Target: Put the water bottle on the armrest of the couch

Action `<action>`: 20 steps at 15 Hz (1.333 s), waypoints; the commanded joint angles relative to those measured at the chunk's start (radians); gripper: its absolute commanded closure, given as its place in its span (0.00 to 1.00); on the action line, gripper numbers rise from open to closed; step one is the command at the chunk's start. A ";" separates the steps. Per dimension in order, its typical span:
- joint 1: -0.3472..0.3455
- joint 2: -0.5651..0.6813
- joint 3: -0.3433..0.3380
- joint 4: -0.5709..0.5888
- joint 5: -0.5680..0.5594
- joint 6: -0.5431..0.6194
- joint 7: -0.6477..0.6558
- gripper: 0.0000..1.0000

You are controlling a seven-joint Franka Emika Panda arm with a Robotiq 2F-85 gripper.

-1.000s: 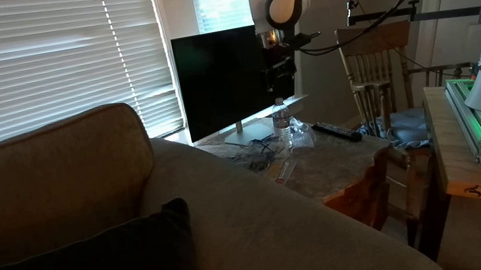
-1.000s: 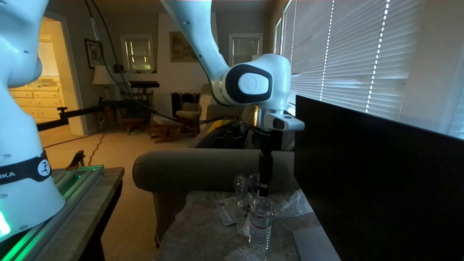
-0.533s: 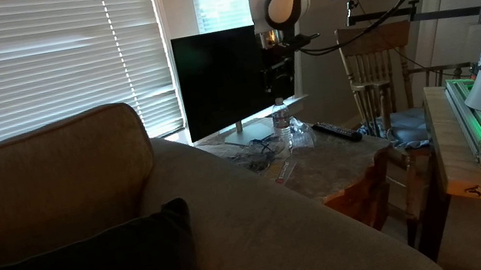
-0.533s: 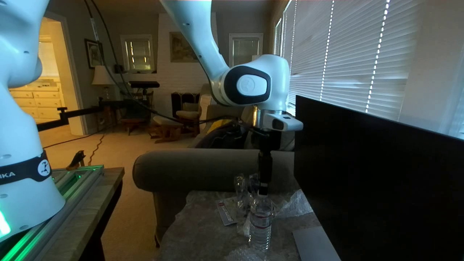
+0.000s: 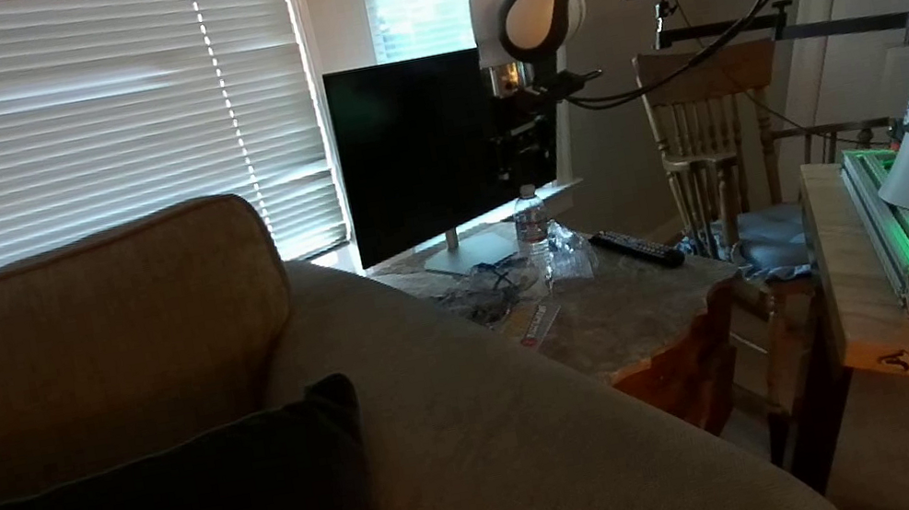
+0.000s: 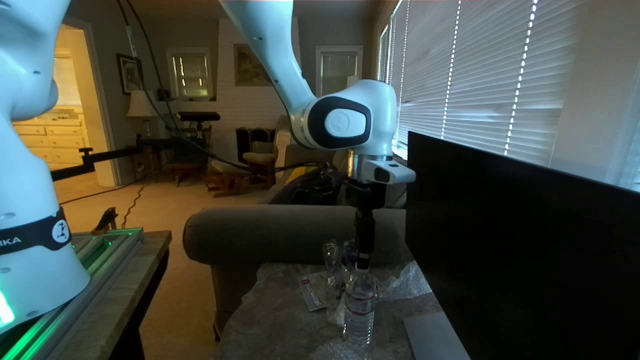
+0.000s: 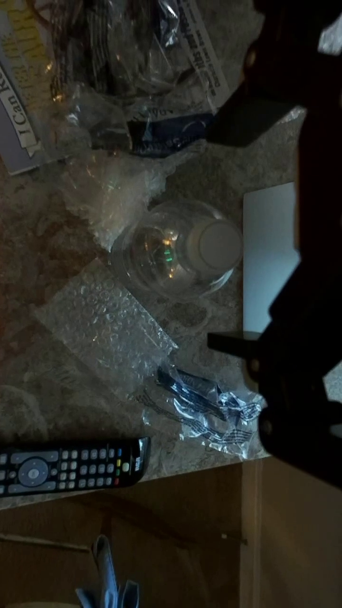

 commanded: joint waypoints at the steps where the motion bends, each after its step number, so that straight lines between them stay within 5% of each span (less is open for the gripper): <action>1: -0.003 0.017 0.008 -0.001 0.047 0.036 -0.039 0.00; 4: -0.001 0.025 0.006 0.001 0.046 0.043 -0.039 0.03; 9: 0.002 0.032 0.003 0.000 0.044 0.055 -0.037 0.42; 12: 0.001 0.033 0.004 -0.002 0.045 0.065 -0.038 0.46; 16: 0.002 0.033 0.002 -0.002 0.044 0.072 -0.039 0.38; 20: 0.003 0.033 0.001 -0.001 0.042 0.073 -0.041 0.59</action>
